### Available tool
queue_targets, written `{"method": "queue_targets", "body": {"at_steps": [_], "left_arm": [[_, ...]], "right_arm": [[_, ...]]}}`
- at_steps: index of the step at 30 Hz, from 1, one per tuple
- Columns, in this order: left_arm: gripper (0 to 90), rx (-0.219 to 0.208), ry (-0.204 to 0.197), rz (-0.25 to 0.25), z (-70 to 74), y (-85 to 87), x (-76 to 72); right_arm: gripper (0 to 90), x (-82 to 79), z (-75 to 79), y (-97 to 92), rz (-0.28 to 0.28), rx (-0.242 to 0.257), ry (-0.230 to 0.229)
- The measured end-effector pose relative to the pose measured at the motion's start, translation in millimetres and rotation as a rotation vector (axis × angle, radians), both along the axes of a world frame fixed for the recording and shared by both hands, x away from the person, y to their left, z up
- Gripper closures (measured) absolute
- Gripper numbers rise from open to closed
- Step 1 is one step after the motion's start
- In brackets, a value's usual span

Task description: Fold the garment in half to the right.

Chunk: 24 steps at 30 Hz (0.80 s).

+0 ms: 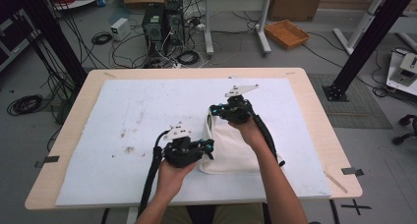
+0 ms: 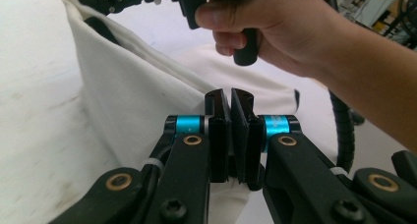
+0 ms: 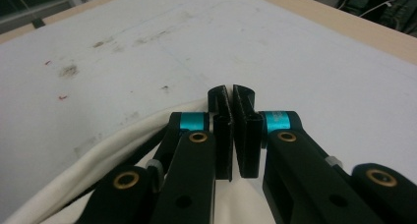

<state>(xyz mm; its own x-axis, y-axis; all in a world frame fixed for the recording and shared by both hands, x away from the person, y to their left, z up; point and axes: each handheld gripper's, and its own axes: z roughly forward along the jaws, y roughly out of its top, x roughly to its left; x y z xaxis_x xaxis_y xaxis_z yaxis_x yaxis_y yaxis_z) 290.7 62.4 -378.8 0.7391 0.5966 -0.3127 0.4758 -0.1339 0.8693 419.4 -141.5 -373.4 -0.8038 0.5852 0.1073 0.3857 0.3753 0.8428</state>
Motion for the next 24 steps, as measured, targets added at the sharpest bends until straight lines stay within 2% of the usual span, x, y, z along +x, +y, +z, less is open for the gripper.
{"method": "queue_targets", "body": {"at_steps": [7,13,24], "left_arm": [[85.6,0.035,0.003,-0.06,5.6,-43.9,9.1],[85.6,0.059,0.016,-0.093,4.6,-70.4,15.4],[85.6,0.1,0.057,-0.157,-10.7,-128.8,29.8]], "right_arm": [[87.7,-1.1,-2.6,-38.4,-0.045,0.042,-0.003],[87.7,-3.1,-6.5,-67.8,-0.084,0.063,-0.005],[87.7,-7.7,-21.4,-118.0,-0.167,0.067,0.001]]}}
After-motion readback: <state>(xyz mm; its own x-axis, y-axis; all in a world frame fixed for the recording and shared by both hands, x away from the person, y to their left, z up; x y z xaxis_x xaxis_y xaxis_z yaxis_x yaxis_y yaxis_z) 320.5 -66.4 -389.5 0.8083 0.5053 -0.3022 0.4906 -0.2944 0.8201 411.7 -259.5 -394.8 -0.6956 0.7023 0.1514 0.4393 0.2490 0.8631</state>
